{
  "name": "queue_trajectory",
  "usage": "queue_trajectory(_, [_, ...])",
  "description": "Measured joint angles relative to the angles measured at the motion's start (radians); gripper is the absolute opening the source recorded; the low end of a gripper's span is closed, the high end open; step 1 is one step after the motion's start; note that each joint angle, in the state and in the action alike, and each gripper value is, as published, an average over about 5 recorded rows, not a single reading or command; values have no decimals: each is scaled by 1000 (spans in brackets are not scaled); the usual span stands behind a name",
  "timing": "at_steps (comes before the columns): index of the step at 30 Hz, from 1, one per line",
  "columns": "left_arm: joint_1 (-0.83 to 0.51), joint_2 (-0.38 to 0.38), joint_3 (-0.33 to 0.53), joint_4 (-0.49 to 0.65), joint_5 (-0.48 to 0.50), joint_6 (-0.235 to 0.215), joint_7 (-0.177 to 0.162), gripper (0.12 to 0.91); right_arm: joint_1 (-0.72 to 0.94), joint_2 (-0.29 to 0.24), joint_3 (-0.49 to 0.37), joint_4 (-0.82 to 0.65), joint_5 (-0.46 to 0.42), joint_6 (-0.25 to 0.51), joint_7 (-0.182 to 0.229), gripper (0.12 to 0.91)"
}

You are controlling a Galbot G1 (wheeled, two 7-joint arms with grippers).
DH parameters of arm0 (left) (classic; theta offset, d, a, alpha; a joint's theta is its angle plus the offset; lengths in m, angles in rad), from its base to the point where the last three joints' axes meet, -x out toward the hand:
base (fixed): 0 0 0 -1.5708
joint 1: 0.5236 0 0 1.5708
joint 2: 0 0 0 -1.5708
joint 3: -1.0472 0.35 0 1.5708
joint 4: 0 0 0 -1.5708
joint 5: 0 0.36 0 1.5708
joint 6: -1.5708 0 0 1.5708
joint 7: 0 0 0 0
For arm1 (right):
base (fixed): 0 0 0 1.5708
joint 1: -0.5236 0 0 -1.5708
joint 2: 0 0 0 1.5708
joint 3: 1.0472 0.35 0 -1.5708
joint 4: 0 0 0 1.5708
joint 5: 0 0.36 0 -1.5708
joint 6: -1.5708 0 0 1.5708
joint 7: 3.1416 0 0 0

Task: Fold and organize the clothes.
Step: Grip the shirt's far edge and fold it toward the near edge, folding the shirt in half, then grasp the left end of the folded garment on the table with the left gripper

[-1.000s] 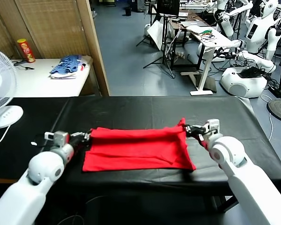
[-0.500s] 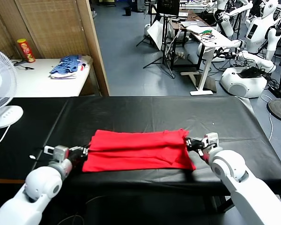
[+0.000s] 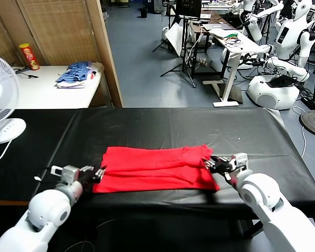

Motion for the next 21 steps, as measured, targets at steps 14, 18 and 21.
queue_trajectory(14, [-167,-121,41,217,-128,-55,25,791,89,176,-39,-248,-131,74,-29,682])
queue_trajectory(18, [-187,-140,45,263,-137,-62,32,681,88,204,-38,-274,-146,102,-33,545])
queue_trajectory(21, [-199,-150,45,291,-141,-67,34,542,84,222,-37,-284,-155,129,-33,395])
